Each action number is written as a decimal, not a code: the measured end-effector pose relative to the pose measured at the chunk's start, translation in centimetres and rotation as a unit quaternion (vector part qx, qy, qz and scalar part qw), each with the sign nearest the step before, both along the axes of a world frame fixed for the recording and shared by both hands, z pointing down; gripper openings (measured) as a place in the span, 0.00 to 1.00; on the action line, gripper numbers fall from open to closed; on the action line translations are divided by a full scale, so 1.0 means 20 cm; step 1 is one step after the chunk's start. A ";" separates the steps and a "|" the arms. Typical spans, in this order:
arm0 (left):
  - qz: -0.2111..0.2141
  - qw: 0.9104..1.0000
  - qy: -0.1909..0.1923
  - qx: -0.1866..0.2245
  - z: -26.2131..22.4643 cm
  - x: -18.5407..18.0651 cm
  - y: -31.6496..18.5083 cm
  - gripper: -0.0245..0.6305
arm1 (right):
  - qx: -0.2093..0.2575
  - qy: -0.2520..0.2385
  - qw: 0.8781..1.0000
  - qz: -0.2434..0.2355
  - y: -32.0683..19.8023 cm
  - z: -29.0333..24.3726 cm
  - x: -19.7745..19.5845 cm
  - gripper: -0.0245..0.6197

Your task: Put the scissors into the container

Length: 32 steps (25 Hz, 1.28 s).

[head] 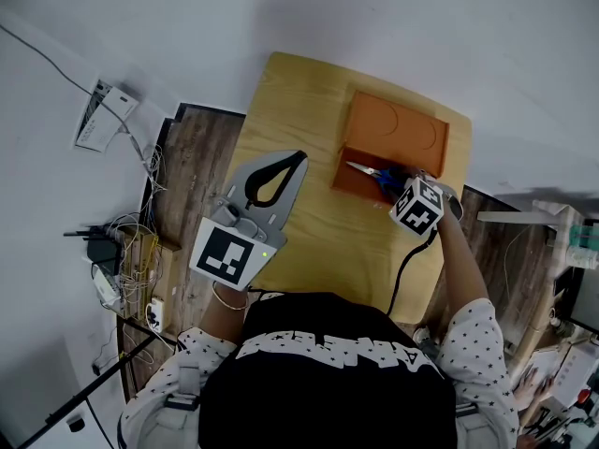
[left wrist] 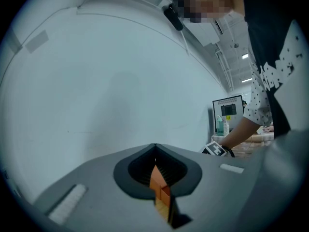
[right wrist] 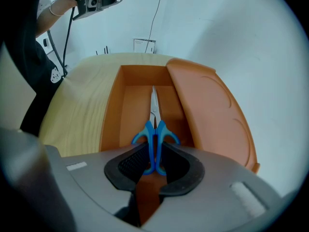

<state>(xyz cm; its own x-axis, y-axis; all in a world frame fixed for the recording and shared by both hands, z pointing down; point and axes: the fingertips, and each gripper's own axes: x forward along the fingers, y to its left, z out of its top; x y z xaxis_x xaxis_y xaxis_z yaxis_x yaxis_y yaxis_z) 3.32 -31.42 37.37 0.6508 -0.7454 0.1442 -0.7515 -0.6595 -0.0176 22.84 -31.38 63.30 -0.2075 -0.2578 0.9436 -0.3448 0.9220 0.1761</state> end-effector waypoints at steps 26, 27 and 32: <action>0.000 1.000 0.000 0.000 0.00 0.02 0.02 0.04 | 0.045 -0.053 0.996 0.054 -0.04 -0.10 0.02 0.20; 0.001 1.000 0.000 0.001 -0.01 0.02 0.02 0.04 | 0.055 -0.064 0.994 0.069 -0.05 -0.12 0.02 0.16; 0.004 1.000 0.000 0.008 -0.03 0.03 0.04 0.04 | 0.097 -0.107 0.981 0.128 -0.10 -0.22 0.06 0.06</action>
<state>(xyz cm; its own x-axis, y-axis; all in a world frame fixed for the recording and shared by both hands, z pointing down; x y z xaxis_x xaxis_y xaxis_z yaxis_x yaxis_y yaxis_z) 3.84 -30.67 36.82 0.6571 -0.7422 0.1322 -0.7459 -0.6655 -0.0286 23.98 -33.46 58.97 -0.2998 -0.4985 0.8134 -0.6093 0.7561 0.2389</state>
